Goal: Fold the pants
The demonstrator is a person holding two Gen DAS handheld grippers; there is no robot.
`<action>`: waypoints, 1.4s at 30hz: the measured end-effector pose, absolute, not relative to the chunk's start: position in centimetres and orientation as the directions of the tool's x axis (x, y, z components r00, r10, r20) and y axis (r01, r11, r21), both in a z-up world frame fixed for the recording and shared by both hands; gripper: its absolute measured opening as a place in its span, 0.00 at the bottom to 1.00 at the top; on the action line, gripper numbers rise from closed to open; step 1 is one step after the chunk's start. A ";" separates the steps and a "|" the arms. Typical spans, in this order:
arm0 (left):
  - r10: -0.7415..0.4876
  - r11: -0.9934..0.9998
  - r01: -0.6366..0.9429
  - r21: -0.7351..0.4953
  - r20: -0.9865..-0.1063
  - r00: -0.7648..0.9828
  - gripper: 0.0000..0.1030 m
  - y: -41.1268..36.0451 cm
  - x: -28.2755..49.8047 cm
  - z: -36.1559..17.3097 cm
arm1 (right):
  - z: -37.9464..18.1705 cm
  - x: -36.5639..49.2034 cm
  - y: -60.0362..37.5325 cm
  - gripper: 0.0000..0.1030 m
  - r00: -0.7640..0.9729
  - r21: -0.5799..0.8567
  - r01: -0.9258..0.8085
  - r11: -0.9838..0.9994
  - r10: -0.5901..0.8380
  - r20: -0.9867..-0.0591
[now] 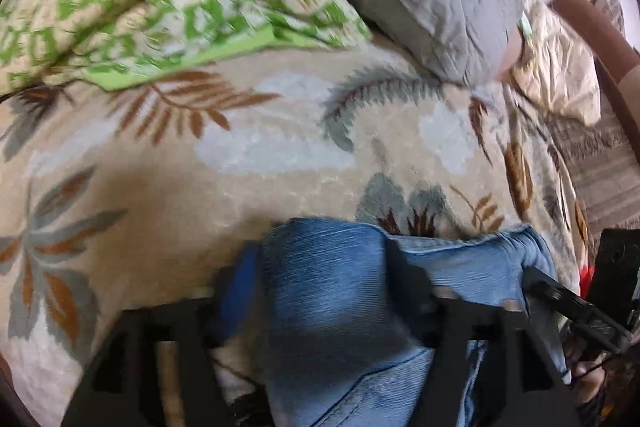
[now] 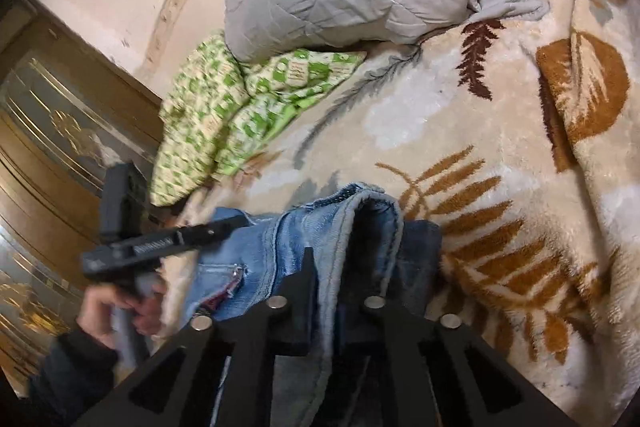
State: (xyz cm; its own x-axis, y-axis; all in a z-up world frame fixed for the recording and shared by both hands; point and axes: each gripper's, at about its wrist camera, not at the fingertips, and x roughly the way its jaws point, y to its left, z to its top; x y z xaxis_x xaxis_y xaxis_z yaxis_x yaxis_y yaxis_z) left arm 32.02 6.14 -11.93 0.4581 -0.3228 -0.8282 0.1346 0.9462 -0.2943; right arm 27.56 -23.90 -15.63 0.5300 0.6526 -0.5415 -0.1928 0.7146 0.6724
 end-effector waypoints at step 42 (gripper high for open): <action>-0.540 0.841 0.179 -0.511 -0.767 0.346 0.36 8.5 16.8 -15.1 | -16.7 18.0 -22.7 0.21 0.467 0.555 -0.300 0.776 0.627 -0.623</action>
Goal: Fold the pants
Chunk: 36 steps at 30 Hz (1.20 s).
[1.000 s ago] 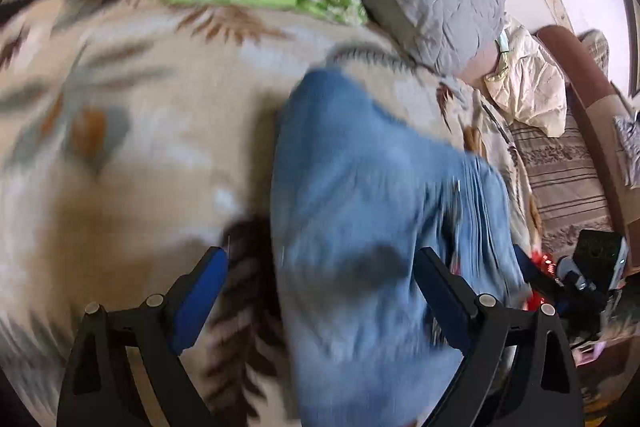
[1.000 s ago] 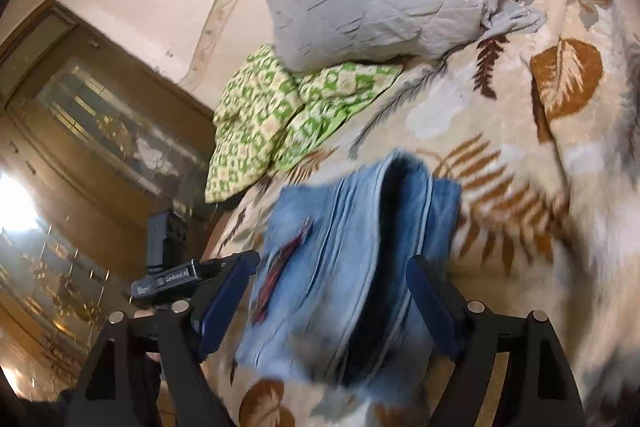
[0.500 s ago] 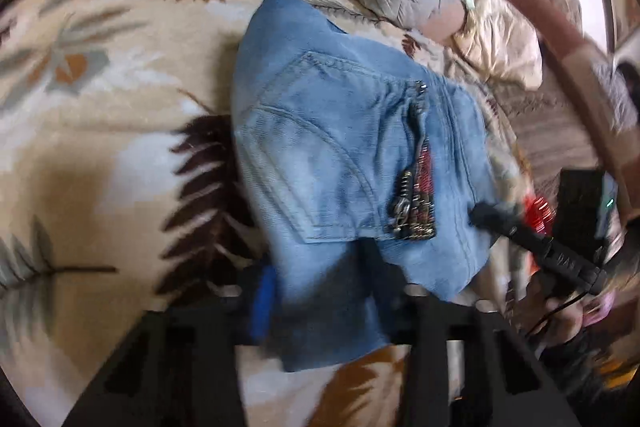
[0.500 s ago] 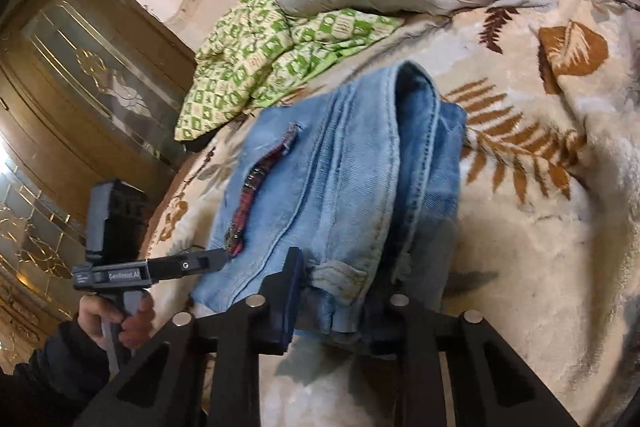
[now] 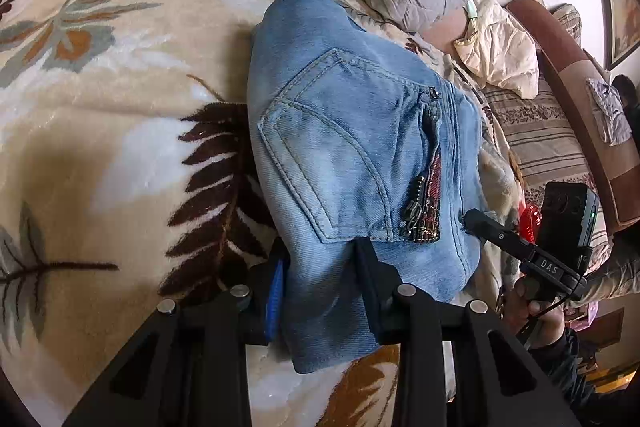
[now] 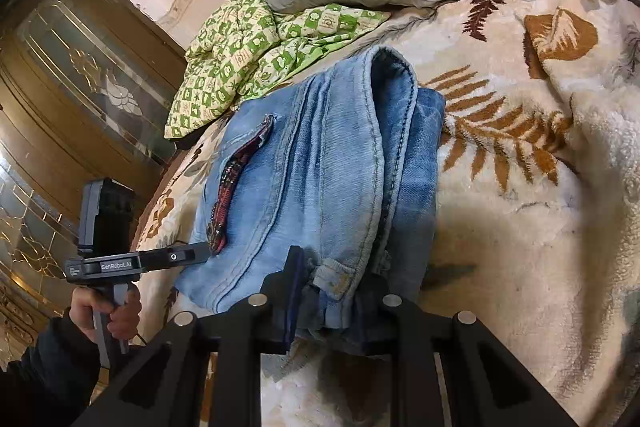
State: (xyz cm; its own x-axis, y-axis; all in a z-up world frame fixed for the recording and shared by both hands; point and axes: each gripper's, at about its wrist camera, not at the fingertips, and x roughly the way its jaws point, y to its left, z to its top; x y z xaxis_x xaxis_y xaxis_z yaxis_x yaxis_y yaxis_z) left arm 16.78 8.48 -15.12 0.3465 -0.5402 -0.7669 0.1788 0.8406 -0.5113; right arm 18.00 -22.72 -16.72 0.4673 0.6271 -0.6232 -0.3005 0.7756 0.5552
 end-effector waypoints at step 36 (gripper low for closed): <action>-0.086 0.573 0.613 0.543 -0.704 0.704 0.05 -0.9 7.3 -13.5 | -14.9 14.9 -21.8 0.22 0.475 0.246 -0.435 0.866 0.454 -0.754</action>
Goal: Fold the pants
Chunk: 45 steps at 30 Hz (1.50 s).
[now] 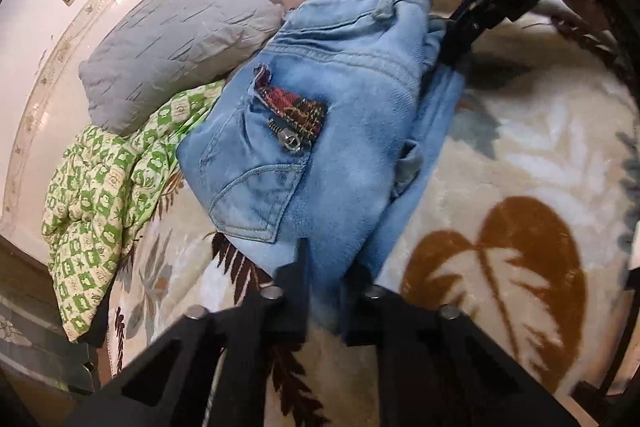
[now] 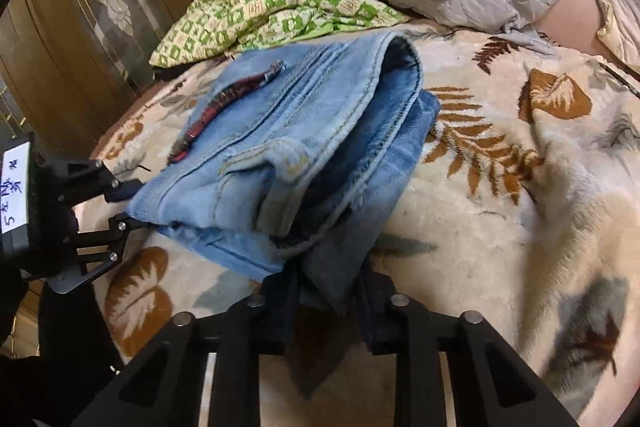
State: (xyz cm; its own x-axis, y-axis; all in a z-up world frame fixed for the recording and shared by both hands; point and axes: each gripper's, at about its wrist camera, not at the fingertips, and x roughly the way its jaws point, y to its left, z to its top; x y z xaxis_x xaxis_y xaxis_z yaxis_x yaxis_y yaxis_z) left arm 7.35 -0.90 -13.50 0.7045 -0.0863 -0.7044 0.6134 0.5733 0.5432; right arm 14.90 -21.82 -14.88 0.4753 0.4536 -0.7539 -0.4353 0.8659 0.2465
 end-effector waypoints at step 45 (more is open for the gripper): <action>-0.534 0.843 0.142 -0.519 -0.773 0.343 0.57 6.0 30.5 -14.3 | -16.4 21.6 -21.3 0.51 0.470 0.561 -0.279 0.779 0.621 -0.628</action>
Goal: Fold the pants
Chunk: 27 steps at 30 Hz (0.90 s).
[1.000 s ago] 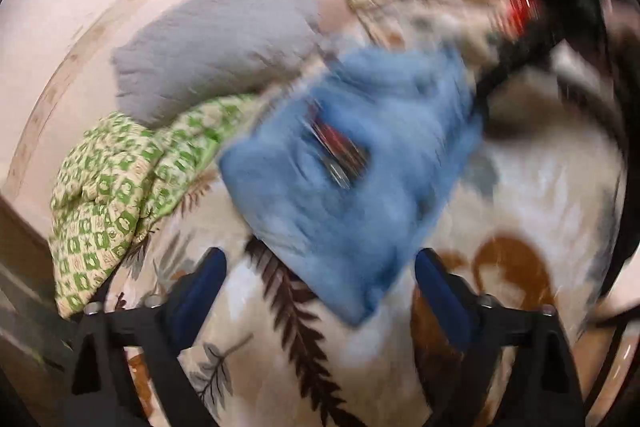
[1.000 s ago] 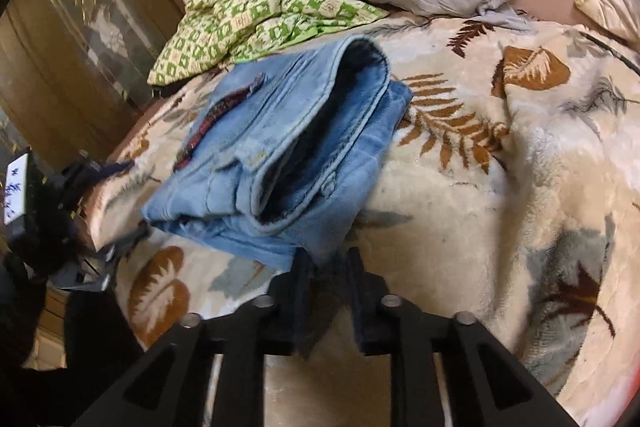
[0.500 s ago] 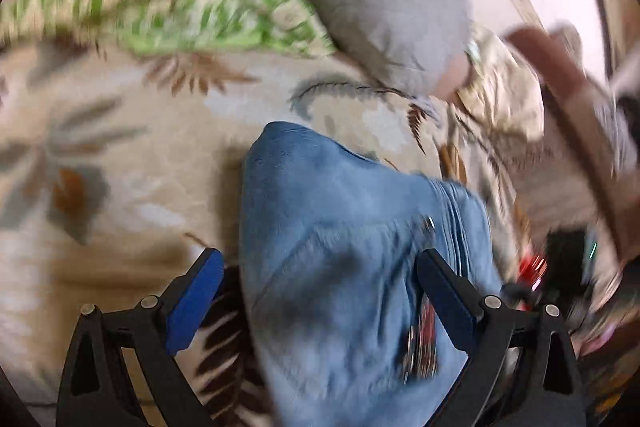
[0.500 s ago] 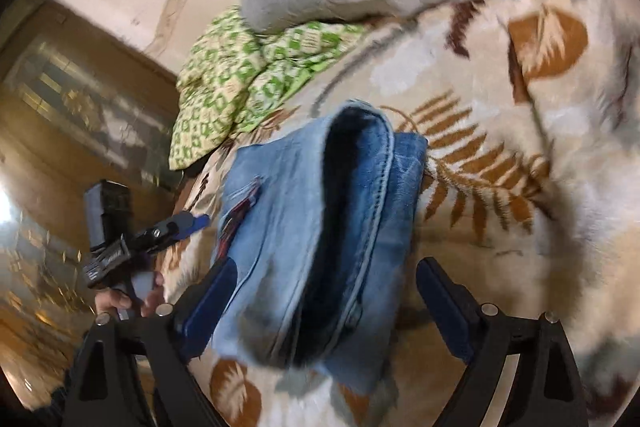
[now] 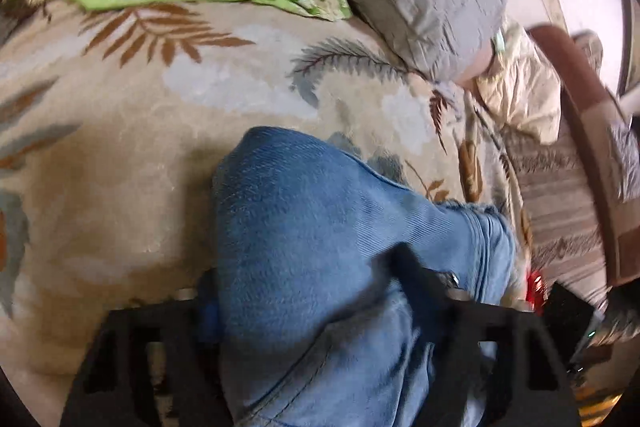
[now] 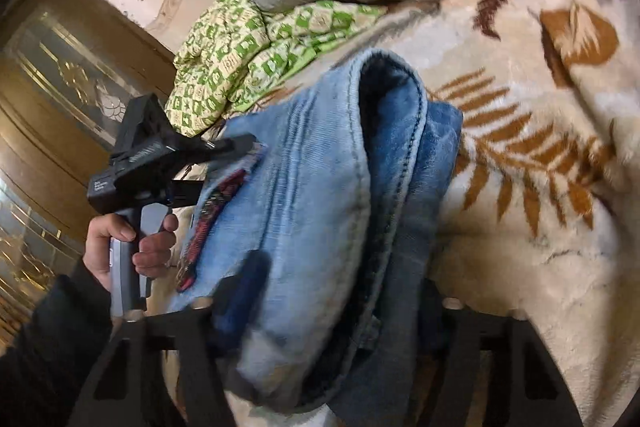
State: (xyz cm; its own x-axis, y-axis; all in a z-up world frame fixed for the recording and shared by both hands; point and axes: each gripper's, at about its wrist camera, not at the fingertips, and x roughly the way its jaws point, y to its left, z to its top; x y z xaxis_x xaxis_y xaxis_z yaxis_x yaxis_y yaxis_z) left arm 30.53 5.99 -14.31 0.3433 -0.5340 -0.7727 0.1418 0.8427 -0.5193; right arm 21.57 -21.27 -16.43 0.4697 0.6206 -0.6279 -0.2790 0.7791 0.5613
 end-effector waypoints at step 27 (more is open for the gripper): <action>-0.170 0.985 0.127 -0.113 -0.677 0.716 1.00 4.9 18.6 -2.8 | -7.3 15.4 -23.6 1.00 0.708 0.251 -0.134 0.959 0.270 -0.653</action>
